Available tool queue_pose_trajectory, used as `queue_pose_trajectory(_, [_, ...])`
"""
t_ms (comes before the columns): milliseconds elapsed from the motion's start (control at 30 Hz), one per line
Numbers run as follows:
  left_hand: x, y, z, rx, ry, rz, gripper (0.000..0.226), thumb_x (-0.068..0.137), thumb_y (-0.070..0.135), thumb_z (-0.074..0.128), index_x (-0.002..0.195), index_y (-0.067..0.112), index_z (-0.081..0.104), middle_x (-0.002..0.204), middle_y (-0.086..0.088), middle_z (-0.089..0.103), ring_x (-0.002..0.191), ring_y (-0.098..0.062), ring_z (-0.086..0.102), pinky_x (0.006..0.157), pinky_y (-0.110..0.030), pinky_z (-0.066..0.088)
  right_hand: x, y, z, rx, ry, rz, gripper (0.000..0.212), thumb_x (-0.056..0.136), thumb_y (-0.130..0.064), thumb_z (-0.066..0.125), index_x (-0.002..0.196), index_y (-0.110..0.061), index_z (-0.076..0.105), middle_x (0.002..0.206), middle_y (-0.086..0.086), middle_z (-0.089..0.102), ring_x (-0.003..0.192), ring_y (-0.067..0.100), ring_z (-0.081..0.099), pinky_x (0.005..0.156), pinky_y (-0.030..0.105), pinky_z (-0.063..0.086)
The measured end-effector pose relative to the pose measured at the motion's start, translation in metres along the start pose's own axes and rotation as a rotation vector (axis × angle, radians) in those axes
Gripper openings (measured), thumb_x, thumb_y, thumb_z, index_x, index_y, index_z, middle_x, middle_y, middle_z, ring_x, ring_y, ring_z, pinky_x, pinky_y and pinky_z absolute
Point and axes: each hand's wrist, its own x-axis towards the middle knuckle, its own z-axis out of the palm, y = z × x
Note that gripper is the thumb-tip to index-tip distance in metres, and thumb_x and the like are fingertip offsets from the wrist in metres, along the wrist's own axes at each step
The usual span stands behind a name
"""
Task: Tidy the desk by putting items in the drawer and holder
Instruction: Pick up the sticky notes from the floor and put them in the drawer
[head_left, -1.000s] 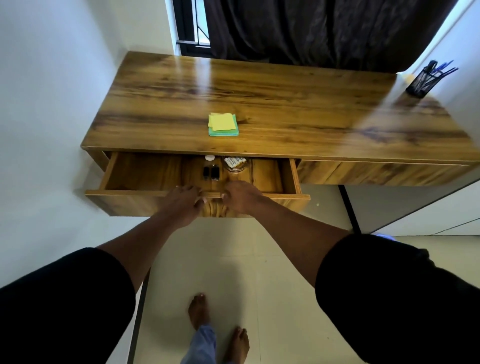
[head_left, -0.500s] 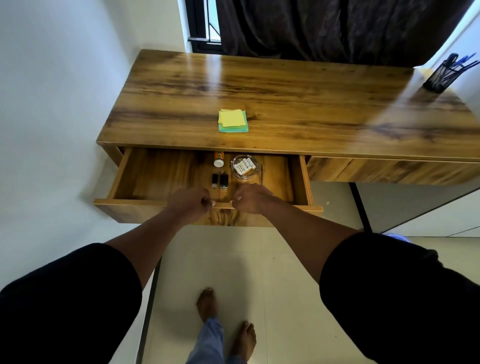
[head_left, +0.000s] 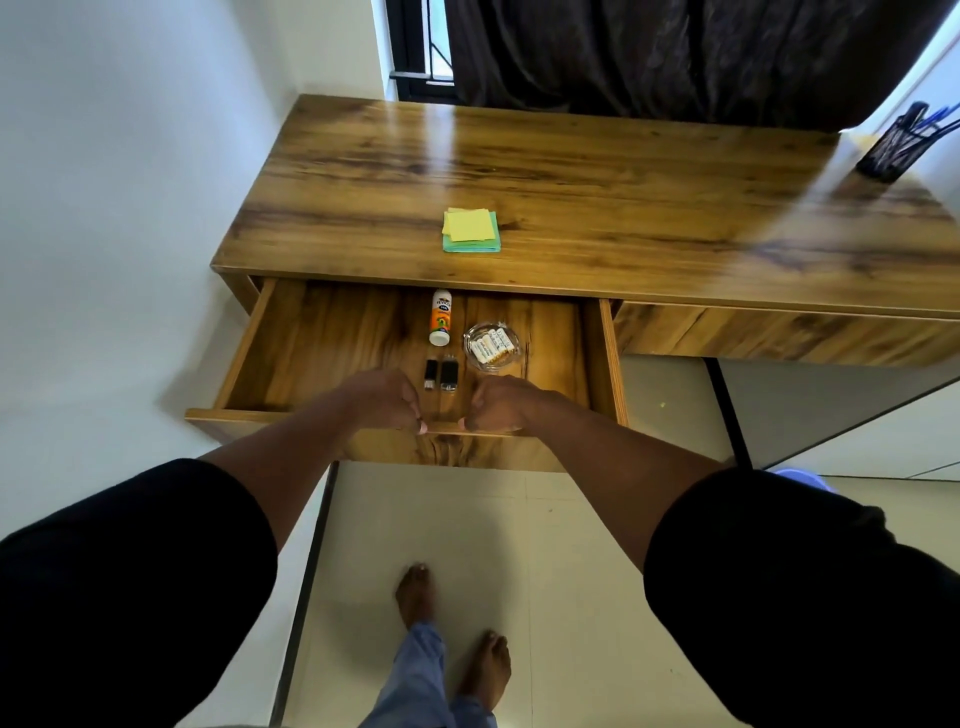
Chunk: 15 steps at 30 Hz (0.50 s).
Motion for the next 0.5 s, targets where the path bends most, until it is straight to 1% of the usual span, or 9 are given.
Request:
queue_pose_trajectory(100, [-0.007,0.003,-0.003,0.001,-0.086,0.015,0.030,0.088,0.035,0.077,0.113,0.018,0.076,0.109,0.003,0.073,0.094,-0.012,0.061,0.088,-0.030,0.050,-0.005,-0.001,0.004,-0.009,-0.005,-0.017,0.022,0.087,-0.047,0.070,0.089,-0.026,0.063,0.092,-0.001,0.066,0.090,0.020,0.064,0.072,0.032,0.053])
queue_pose_trajectory(167, [-0.009,0.005,-0.003,0.003,-0.133,0.000,0.032,0.088,0.034,0.077,0.114,0.017,0.075,0.113,0.003,0.073,0.097,-0.013,0.062,0.090,-0.030,0.050,-0.008,-0.002,0.007,-0.024,-0.016,-0.037,0.030,0.085,-0.047,0.072,0.100,-0.022,0.064,0.094,-0.002,0.064,0.091,0.020,0.063,0.072,0.031,0.053])
queue_pose_trajectory(233, [-0.011,0.006,0.000,0.027,-0.167,-0.011,0.035,0.086,0.036,0.079,0.115,0.017,0.075,0.114,0.002,0.073,0.102,-0.015,0.065,0.094,-0.033,0.052,-0.010,-0.003,0.012,-0.010,-0.039,-0.042,0.043,0.081,-0.048,0.075,0.114,-0.024,0.063,0.101,-0.001,0.065,0.092,0.021,0.064,0.076,0.033,0.055])
queue_pose_trajectory(267, [-0.012,0.007,0.002,0.031,-0.186,-0.018,0.037,0.085,0.038,0.079,0.115,0.017,0.075,0.113,0.001,0.074,0.104,-0.016,0.066,0.095,-0.034,0.053,-0.011,-0.003,0.014,0.007,-0.057,-0.029,0.046,0.079,-0.048,0.077,0.116,-0.025,0.064,0.104,0.000,0.066,0.092,0.021,0.065,0.079,0.035,0.058])
queue_pose_trajectory(333, [-0.013,0.005,0.004,-0.004,-0.229,-0.037,0.037,0.083,0.039,0.081,0.113,0.017,0.075,0.111,0.001,0.074,0.102,-0.017,0.068,0.095,-0.035,0.054,-0.013,-0.003,0.016,0.047,-0.126,0.012,0.041,0.081,-0.047,0.078,0.112,-0.022,0.068,0.104,0.002,0.070,0.092,0.022,0.069,0.085,0.039,0.061])
queue_pose_trajectory(433, [-0.016,0.004,0.009,-0.062,-0.291,-0.058,0.041,0.081,0.039,0.083,0.114,0.017,0.073,0.111,0.001,0.073,0.104,-0.018,0.068,0.098,-0.040,0.055,-0.017,-0.004,0.020,0.129,-0.234,0.050,0.033,0.085,-0.042,0.078,0.106,-0.017,0.071,0.102,0.002,0.071,0.094,0.020,0.070,0.090,0.040,0.061])
queue_pose_trajectory(500, [-0.018,0.006,0.012,-0.054,-0.318,-0.057,0.042,0.081,0.039,0.083,0.115,0.017,0.071,0.112,0.000,0.072,0.107,-0.019,0.067,0.100,-0.041,0.054,-0.019,-0.005,0.023,0.148,-0.281,0.061,0.034,0.087,-0.040,0.078,0.109,-0.015,0.071,0.103,0.002,0.070,0.097,0.020,0.069,0.092,0.040,0.060])
